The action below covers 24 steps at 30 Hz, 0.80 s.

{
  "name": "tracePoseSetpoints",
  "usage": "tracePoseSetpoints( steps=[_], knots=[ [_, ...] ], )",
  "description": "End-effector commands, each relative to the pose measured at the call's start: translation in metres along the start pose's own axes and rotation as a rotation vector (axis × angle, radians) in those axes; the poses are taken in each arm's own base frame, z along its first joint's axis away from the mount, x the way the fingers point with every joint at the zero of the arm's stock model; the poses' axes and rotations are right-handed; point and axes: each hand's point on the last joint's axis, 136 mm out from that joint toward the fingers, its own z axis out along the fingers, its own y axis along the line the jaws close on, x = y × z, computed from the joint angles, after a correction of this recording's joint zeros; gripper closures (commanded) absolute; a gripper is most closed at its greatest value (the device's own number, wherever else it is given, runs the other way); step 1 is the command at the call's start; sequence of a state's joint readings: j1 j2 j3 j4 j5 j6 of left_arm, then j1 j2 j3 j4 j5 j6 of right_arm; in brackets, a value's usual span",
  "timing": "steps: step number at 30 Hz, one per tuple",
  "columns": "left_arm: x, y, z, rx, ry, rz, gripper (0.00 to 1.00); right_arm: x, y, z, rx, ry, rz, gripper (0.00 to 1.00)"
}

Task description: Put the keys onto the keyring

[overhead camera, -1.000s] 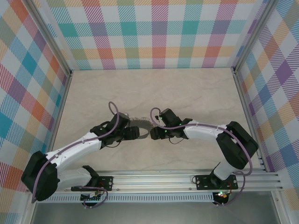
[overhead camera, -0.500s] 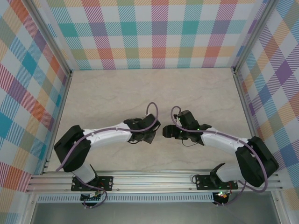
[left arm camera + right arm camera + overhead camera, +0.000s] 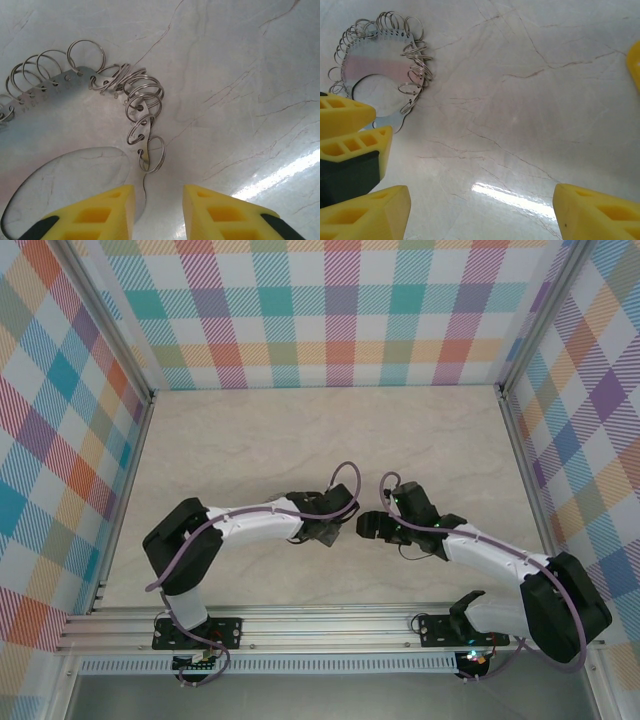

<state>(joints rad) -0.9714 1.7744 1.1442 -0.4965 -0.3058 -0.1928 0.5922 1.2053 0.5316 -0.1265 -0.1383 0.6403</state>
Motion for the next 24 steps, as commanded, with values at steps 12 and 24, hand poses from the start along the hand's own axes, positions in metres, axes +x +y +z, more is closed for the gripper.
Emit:
tracePoseSetpoints(
  steps=[12, 24],
  knots=[
    [-0.001, -0.004, 0.007, -0.023, 0.014, 0.045, 0.74, 0.0, -0.007, -0.001, 0.012, -0.004, 0.023, 0.24],
    [-0.005, -0.003, 0.015, -0.051, 0.011, 0.066, 0.75, 0.001, -0.009, 0.0, 0.012, -0.002, 0.023, 0.24]
  ],
)
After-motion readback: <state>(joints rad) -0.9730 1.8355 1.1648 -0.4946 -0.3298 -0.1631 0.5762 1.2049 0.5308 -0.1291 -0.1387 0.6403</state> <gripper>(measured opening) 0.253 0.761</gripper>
